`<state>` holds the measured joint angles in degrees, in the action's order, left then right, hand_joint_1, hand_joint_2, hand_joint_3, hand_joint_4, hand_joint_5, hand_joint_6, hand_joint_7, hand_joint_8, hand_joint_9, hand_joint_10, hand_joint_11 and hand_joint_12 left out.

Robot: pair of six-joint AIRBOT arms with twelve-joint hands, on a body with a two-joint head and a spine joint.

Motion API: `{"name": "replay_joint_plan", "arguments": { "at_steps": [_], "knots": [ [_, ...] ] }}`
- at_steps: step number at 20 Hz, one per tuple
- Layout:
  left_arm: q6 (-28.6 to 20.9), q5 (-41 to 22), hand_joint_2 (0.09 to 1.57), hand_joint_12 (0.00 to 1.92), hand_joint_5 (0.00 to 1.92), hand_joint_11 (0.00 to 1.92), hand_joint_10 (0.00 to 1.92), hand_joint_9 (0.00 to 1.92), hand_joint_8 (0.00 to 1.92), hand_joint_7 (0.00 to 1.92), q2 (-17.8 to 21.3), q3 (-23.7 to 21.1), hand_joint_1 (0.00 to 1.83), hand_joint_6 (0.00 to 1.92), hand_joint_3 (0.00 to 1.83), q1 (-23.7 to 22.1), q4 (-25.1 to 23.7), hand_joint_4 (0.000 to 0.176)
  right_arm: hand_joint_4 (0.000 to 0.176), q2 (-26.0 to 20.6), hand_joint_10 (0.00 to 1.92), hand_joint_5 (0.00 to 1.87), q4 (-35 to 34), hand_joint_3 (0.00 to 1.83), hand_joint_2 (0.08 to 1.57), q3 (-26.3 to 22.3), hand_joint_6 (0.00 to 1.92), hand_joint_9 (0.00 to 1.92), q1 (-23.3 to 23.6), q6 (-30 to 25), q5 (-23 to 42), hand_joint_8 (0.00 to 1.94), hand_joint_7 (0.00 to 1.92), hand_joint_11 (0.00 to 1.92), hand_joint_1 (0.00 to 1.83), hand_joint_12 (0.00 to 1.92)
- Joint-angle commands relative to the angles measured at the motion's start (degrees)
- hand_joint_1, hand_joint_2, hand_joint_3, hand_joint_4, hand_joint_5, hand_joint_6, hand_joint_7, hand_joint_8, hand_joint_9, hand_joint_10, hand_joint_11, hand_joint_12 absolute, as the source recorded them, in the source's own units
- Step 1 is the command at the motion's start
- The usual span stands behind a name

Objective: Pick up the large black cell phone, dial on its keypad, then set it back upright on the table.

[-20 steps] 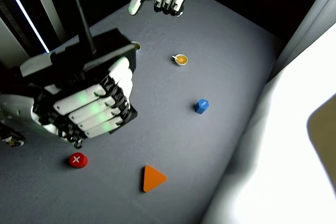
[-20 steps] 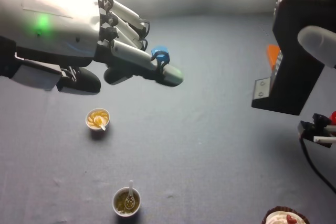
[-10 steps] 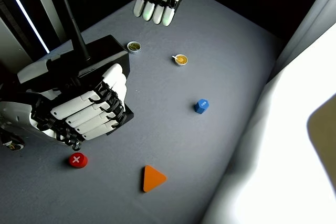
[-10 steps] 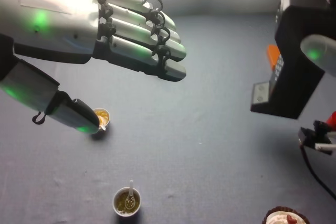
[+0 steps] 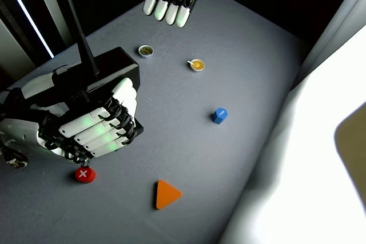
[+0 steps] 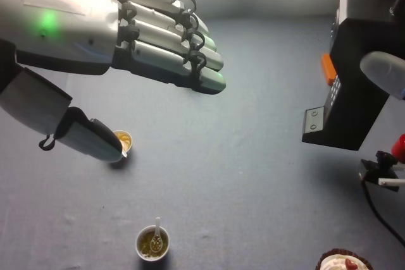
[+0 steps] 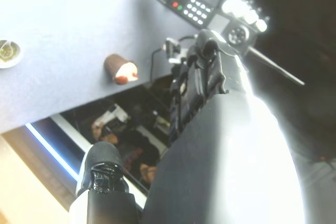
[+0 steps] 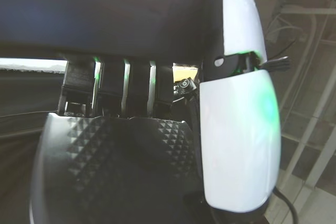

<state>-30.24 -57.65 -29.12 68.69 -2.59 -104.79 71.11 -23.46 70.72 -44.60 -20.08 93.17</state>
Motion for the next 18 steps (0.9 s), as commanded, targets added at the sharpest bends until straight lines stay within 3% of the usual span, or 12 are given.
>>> {"name": "replay_joint_plan", "arguments": {
  "at_steps": [1,2,3,4,6,8,10,13,15,17,18],
  "knots": [
    [0.0,0.2,1.19,0.4,0.14,0.0,0.0,0.14,0.0,0.16,0.4,0.3,0.36,0.0,0.0,-1.5,4.3,0.0,0.0,-0.5,1.45,0.92,1.1,0.0,1.15,0.3,0.92,0.81,-0.2,-1.3,7.9,1.14,0.9,0.71,1.37,1.61],
    [0.0,0.3,1.19,0.42,0.14,0.0,0.0,0.16,0.0,0.16,0.4,0.3,0.34,0.0,0.0,-1.5,3.9,0.0,0.0,-0.5,1.44,0.89,1.5,0.0,1.15,0.5,0.95,0.83,-0.2,-1.3,7.9,1.15,0.88,0.74,1.37,1.57],
    [0.0,0.3,1.19,0.42,0.13,0.0,0.0,0.15,0.0,0.16,0.4,0.4,0.32,0.0,0.0,-1.5,3.9,0.0,0.0,-0.5,1.35,0.89,1.7,0.0,1.15,0.5,0.91,0.82,-0.2,-1.3,7.9,1.14,0.86,0.73,1.46,1.71],
    [0.0,0.3,1.18,0.42,0.14,0.0,0.0,0.15,0.0,0.15,0.4,0.4,0.33,0.0,0.0,-1.6,3.8,0.0,0.0,-0.2,1.3,0.88,2.0,0.0,1.15,0.6,0.92,0.82,-0.2,-1.3,7.9,1.14,0.85,0.75,1.48,1.72],
    [0.0,0.3,1.14,0.45,0.15,0.0,0.0,0.16,0.0,0.17,0.4,0.5,0.37,0.0,0.0,-2.0,3.4,0.0,0.0,0.1,1.34,0.91,2.7,0.0,1.16,0.6,0.87,0.79,-0.2,-1.3,7.9,1.19,0.82,0.72,1.48,1.74],
    [-0.1,0.4,1.15,0.51,0.17,0.0,0.01,0.19,0.0,0.19,0.4,0.9,0.4,0.0,0.01,-2.4,2.1,0.0,0.0,0.5,1.26,0.98,3.0,0.0,1.13,0.7,0.83,0.83,-0.4,-1.3,7.9,1.04,0.89,0.74,1.48,1.7],
    [-0.2,0.5,1.19,0.47,0.15,0.0,0.0,0.17,0.0,0.17,0.4,1.4,0.35,0.0,0.01,-2.6,2.0,0.0,0.0,0.8,1.43,0.96,3.0,0.0,1.14,0.9,0.89,0.83,-0.8,-1.3,7.9,1.1,0.89,0.76,1.37,1.53],
    [-0.5,0.4,1.2,0.47,0.13,0.0,0.0,0.16,0.0,0.17,0.3,1.7,0.3,0.0,0.01,-2.8,1.5,0.0,0.0,1.0,1.56,0.81,3.2,0.0,1.2,1.2,1.02,0.77,-1.4,-1.3,7.9,1.29,0.79,0.75,1.35,1.58],
    [-0.7,0.4,1.2,0.47,0.13,0.0,0.0,0.16,0.0,0.17,0.2,1.7,0.3,0.0,0.01,-2.8,1.2,0.0,0.0,1.1,1.56,0.81,3.2,0.0,1.2,1.2,1.02,0.77,-1.6,-1.3,7.9,1.29,0.79,0.75,1.35,1.58],
    [-0.7,0.4,1.18,0.47,0.15,0.0,0.0,0.17,0.0,0.17,0.2,1.7,0.34,0.01,0.0,-2.8,1.2,0.007,0.0,1.3,1.56,0.84,3.2,0.0,1.19,1.3,0.97,0.78,-1.8,-1.3,7.9,1.27,0.79,0.75,1.36,1.6],
    [-0.7,0.4,1.2,0.47,0.15,0.0,0.0,0.17,0.0,0.17,0.2,1.7,0.31,0.0,0.01,-2.8,1.1,0.015,0.0,1.5,1.53,0.95,3.2,0.0,1.16,1.4,0.79,0.83,-1.9,-1.3,7.9,1.19,0.87,0.73,1.37,1.65]
  ]
}}
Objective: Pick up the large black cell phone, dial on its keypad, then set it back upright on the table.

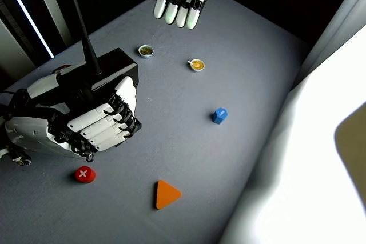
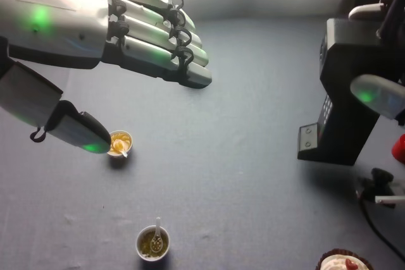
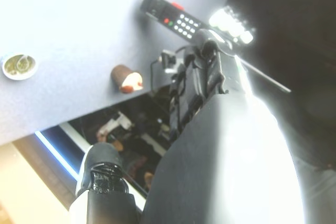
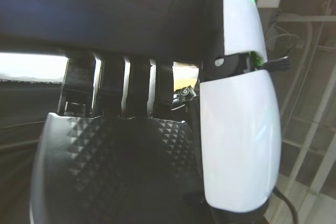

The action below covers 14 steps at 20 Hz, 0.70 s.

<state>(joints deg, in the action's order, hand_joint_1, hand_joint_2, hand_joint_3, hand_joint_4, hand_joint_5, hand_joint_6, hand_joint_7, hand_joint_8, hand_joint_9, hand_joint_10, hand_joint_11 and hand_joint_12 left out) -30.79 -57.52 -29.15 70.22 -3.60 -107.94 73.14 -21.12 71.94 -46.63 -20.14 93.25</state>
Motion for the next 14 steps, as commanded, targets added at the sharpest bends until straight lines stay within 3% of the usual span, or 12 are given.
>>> {"name": "replay_joint_plan", "arguments": {
  "at_steps": [1,3,5,10,12,14],
  "knots": [
    [-0.1,0.3,1.2,0.47,0.15,0.0,0.0,0.17,0.0,0.17,0.3,0.2,0.31,0.0,0.01,-1.8,4.1,0.015,0.0,-0.4,1.53,0.95,0.9,0.0,1.16,0.3,0.79,0.83,0.1,-1.3,7.8,1.19,0.87,0.73,1.37,1.65],
    [-0.1,0.4,1.2,0.39,0.16,0.0,0.01,0.15,0.0,0.17,0.2,0.2,0.32,0.01,0.0,-1.8,3.9,0.011,0.0,-0.3,1.56,0.98,0.8,0.0,1.16,0.5,0.77,0.8,0.0,-1.3,7.8,1.22,0.84,0.69,1.36,1.73],
    [-0.1,0.3,1.21,0.45,0.15,0.0,0.0,0.16,0.0,0.17,0.2,0.2,0.28,0.0,0.0,-1.9,3.9,0.013,0.0,-0.2,1.55,0.89,0.8,0.0,1.18,0.7,0.94,0.77,-0.1,-1.3,7.8,1.25,0.8,0.69,1.36,1.62],
    [-0.1,0.3,1.22,0.45,0.14,0.0,0.0,0.16,0.01,0.18,0.2,0.2,0.28,0.0,0.0,-2.0,3.9,0.004,0.0,0.1,1.54,0.87,0.8,0.0,1.18,1.2,0.96,0.77,-0.7,-1.3,7.8,1.25,0.81,0.67,1.36,1.61],
    [-0.1,0.3,1.22,0.43,0.12,0.0,0.0,0.15,0.0,0.18,0.2,0.2,0.26,0.0,0.0,-2.0,3.9,0.006,0.0,0.1,1.51,0.98,0.8,0.0,1.15,1.2,0.75,0.84,-0.8,-1.3,7.8,1.15,0.89,0.7,1.36,1.68],
    [-0.1,0.3,1.21,0.43,0.14,0.0,0.0,0.16,0.0,0.18,0.2,0.2,0.28,0.0,0.0,-2.0,3.9,0.007,0.0,0.3,1.51,1.0,0.8,0.0,1.14,1.4,0.71,0.84,-0.9,-1.3,7.8,1.16,0.9,0.71,1.37,1.72]
  ]
}}
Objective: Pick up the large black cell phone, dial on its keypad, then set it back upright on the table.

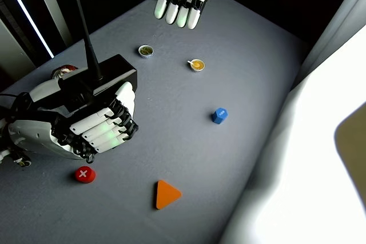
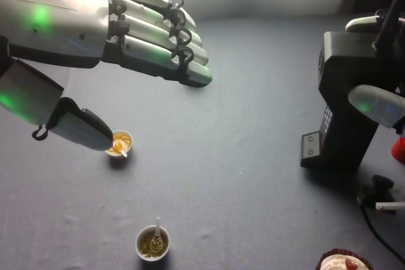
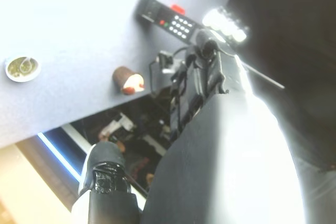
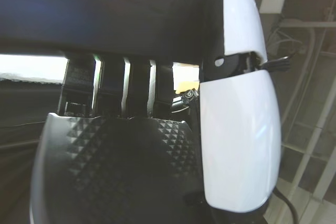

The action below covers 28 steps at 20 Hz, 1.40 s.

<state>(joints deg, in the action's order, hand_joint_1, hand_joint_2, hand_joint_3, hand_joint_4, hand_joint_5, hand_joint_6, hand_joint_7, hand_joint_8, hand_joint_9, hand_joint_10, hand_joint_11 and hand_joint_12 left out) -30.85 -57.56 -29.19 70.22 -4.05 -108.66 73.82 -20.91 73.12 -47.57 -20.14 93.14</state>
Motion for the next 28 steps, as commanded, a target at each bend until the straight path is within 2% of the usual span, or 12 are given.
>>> {"name": "replay_joint_plan", "arguments": {
  "at_steps": [1,5,7,10,11,13,14,17,19,20,23,28],
  "knots": [
    [-0.1,0.4,1.21,0.44,0.15,0.0,0.0,0.16,0.0,0.18,0.2,0.2,0.28,0.0,0.0,-1.6,4.6,0.007,0.0,-0.3,1.53,0.91,0.6,0.01,1.17,0.3,0.86,0.8,0.0,-1.3,7.9,1.21,0.84,0.74,1.36,1.68],
    [-0.1,0.4,1.21,0.44,0.15,0.0,0.0,0.17,0.0,0.17,0.2,0.2,0.29,0.0,0.0,-1.6,4.6,0.013,0.0,0.0,1.54,0.99,0.5,0.0,1.15,0.7,0.75,0.82,-0.2,-1.3,7.9,1.17,0.88,0.73,1.36,1.74],
    [-0.1,0.4,1.23,0.45,0.14,0.0,0.0,0.16,0.0,0.18,0.2,0.2,0.25,0.0,0.0,-1.6,4.6,0.01,0.0,0.0,1.49,0.92,0.5,0.0,1.16,0.7,0.93,0.81,-0.2,-1.3,7.9,1.16,0.84,0.73,1.36,1.64],
    [-0.1,0.4,1.23,0.45,0.13,0.0,0.0,0.16,0.0,0.17,0.2,0.2,0.22,0.0,0.0,-1.7,4.6,0.008,0.0,0.1,1.52,0.97,0.5,0.0,1.15,0.7,0.81,0.83,-0.3,-1.3,7.9,1.14,0.87,0.74,1.36,1.7],
    [-0.1,0.4,1.23,0.46,0.13,0.0,0.0,0.17,0.0,0.18,0.2,0.2,0.22,0.0,0.0,-1.7,4.6,0.004,0.0,0.1,1.46,0.95,0.5,0.0,1.15,0.8,0.87,0.83,-0.4,-1.3,7.9,1.11,0.88,0.75,1.37,1.58],
    [-0.1,0.4,1.22,0.51,0.15,0.0,0.01,0.19,0.0,0.2,0.2,0.2,0.25,0.0,0.0,-1.7,4.6,0.005,0.0,0.2,1.46,0.94,0.5,0.0,1.15,0.9,0.9,0.83,-0.5,-1.3,7.9,1.12,0.87,0.76,1.37,1.54],
    [-0.1,0.4,1.22,0.53,0.15,0.0,0.0,0.19,0.0,0.2,0.2,0.2,0.23,0.0,0.0,-1.8,4.6,0.008,0.0,0.3,1.52,0.88,0.5,0.0,1.18,1.0,0.97,0.79,-0.6,-1.3,7.9,1.23,0.81,0.72,1.36,1.62],
    [-0.1,0.4,1.23,0.47,0.14,0.0,0.0,0.17,0.0,0.18,0.2,0.2,0.25,0.0,0.0,-1.9,4.6,0.002,0.0,0.4,1.52,0.91,0.5,0.0,1.17,1.3,0.92,0.78,-0.7,-1.3,7.9,1.22,0.82,0.71,1.36,1.65],
    [-0.1,0.5,1.22,0.47,0.15,0.0,0.0,0.18,0.0,0.19,0.2,0.2,0.27,0.0,0.0,-1.9,4.6,0.006,0.0,0.4,1.44,1.03,0.5,0.0,1.13,1.4,0.74,0.86,-0.7,-1.3,7.9,1.06,0.92,0.73,1.36,1.64],
    [-0.1,0.4,1.22,0.47,0.16,0.0,0.0,0.19,0.0,0.2,0.2,0.2,0.27,0.0,0.0,-1.9,4.6,0.008,0.0,0.4,1.43,0.98,0.5,0.0,1.14,1.4,0.83,0.85,-0.7,-1.3,7.9,1.07,0.9,0.75,1.37,1.61],
    [-0.1,0.4,1.23,0.45,0.13,0.0,0.0,0.18,0.0,0.19,0.2,0.2,0.25,0.0,0.0,-1.9,4.6,0.01,0.0,0.5,1.39,0.99,0.4,0.0,1.12,1.4,0.8,0.91,-0.7,-1.3,7.9,1.03,0.93,0.82,1.37,1.61],
    [-0.1,0.4,1.22,0.44,0.13,0.0,0.0,0.18,0.0,0.18,0.2,0.2,0.27,0.01,0.0,-1.9,4.6,0.011,0.0,0.6,1.44,0.92,0.4,0.0,1.15,1.6,0.9,0.86,-0.8,-1.3,7.9,1.13,0.87,0.81,1.37,1.59]
  ]
}}
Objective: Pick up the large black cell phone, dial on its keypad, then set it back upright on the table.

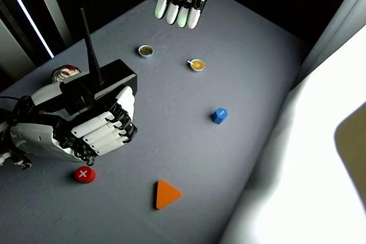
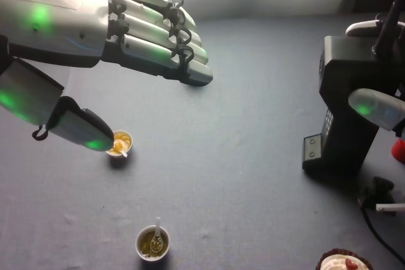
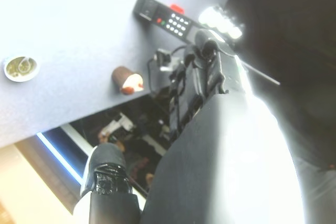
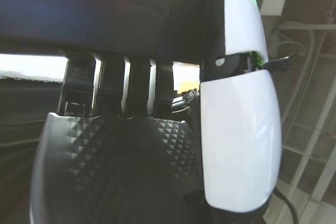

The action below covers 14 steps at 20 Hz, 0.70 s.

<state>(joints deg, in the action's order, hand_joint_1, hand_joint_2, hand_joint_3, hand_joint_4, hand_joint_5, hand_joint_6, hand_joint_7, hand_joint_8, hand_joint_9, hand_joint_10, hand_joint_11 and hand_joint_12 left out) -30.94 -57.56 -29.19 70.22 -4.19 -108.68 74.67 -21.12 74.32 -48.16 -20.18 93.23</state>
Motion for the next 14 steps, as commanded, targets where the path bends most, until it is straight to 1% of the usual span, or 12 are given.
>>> {"name": "replay_joint_plan", "arguments": {
  "at_steps": [1,2,4,5,6,7,9,10,11,12,13,14],
  "knots": [
    [0.0,0.4,1.23,0.43,0.12,0.0,0.0,0.17,0.0,0.17,0.2,0.2,0.23,0.0,0.0,-1.8,4.6,0.003,0.0,-0.2,1.43,0.91,0.6,0.0,1.15,0.4,0.93,0.85,-0.2,-1.2,7.8,1.11,0.88,0.8,1.37,1.58],
    [0.0,0.4,1.23,0.43,0.12,0.0,0.0,0.17,0.0,0.17,0.2,0.2,0.24,0.0,0.0,-1.8,4.6,0.0,0.0,-0.1,1.4,1.0,0.6,0.0,1.12,0.5,0.78,0.9,-0.3,-1.2,7.8,1.02,0.94,0.8,1.37,1.64],
    [0.0,0.4,1.22,0.48,0.15,0.0,0.0,0.19,0.0,0.2,0.2,0.2,0.27,0.0,0.0,-1.8,4.7,0.005,0.0,0.0,1.44,0.99,0.6,0.0,1.13,0.6,0.78,0.88,-0.3,-1.2,7.8,1.06,0.93,0.76,1.37,1.7],
    [0.0,0.5,1.23,0.5,0.14,0.0,0.0,0.19,0.0,0.19,0.2,0.2,0.23,0.0,0.0,-1.8,4.7,0.007,0.0,0.0,1.4,1.04,0.6,0.0,1.11,0.6,0.68,0.92,-0.4,-1.2,7.8,1.01,0.96,0.81,1.37,1.62],
    [0.0,0.5,1.23,0.5,0.14,0.0,0.0,0.19,0.0,0.19,0.2,0.2,0.23,0.0,0.0,-1.8,4.7,0.007,0.0,0.0,1.4,1.04,0.6,0.0,1.11,0.7,0.68,0.92,-0.5,-1.2,7.8,1.01,0.96,0.81,1.37,1.62],
    [0.0,0.5,1.22,0.49,0.15,0.0,0.0,0.2,0.0,0.19,0.2,0.2,0.27,0.0,0.0,-1.8,4.7,0.003,0.0,0.0,1.43,0.99,0.6,0.0,1.13,0.7,0.8,0.88,-0.6,-1.2,7.8,1.07,0.92,0.78,1.37,1.6],
    [0.0,0.4,1.21,0.5,0.17,0.0,0.0,0.2,0.0,0.2,0.2,0.2,0.31,0.01,0.0,-1.8,4.7,0.002,0.0,0.0,1.41,0.93,0.6,0.0,1.14,0.8,0.93,0.87,-0.6,-1.2,7.8,1.05,0.9,0.79,1.37,1.56],
    [0.0,0.4,1.22,0.5,0.16,0.0,0.0,0.2,0.0,0.2,0.2,0.2,0.29,0.0,0.0,-1.8,4.7,0.001,0.0,0.0,1.4,0.97,0.6,0.0,1.13,0.8,0.83,0.91,-0.6,-1.2,7.8,1.03,0.93,0.82,1.37,1.59],
    [0.0,0.4,1.22,0.5,0.16,0.0,0.0,0.2,0.0,0.2,0.2,0.2,0.27,0.0,0.0,-1.8,4.7,0.005,0.0,0.0,1.4,0.97,0.6,0.0,1.13,0.8,0.81,0.91,-0.6,-1.2,7.8,1.04,0.93,0.82,1.37,1.63],
    [0.0,0.4,1.22,0.48,0.16,0.0,0.0,0.19,0.0,0.2,0.2,0.2,0.27,0.0,0.0,-1.8,4.7,0.006,0.0,0.0,1.29,0.97,0.6,0.0,1.13,0.8,0.88,0.89,-0.6,-1.2,7.8,1.15,0.95,0.84,1.26,1.65],
    [0.0,0.4,1.22,0.48,0.16,0.0,0.0,0.19,0.0,0.2,0.2,0.2,0.27,0.0,0.0,-1.8,4.7,0.007,0.0,0.0,1.37,0.96,0.6,0.0,1.13,0.9,0.86,0.91,-0.6,-1.2,7.8,1.05,0.94,0.82,1.34,1.6],
    [0.0,0.4,1.21,0.51,0.18,0.0,0.01,0.21,0.0,0.22,0.2,0.2,0.27,0.0,0.0,-1.8,4.7,0.014,0.0,0.0,1.4,0.97,0.6,0.0,1.13,0.9,0.82,0.91,-0.6,-1.2,7.8,1.04,0.94,0.81,1.36,1.6]
  ]
}}
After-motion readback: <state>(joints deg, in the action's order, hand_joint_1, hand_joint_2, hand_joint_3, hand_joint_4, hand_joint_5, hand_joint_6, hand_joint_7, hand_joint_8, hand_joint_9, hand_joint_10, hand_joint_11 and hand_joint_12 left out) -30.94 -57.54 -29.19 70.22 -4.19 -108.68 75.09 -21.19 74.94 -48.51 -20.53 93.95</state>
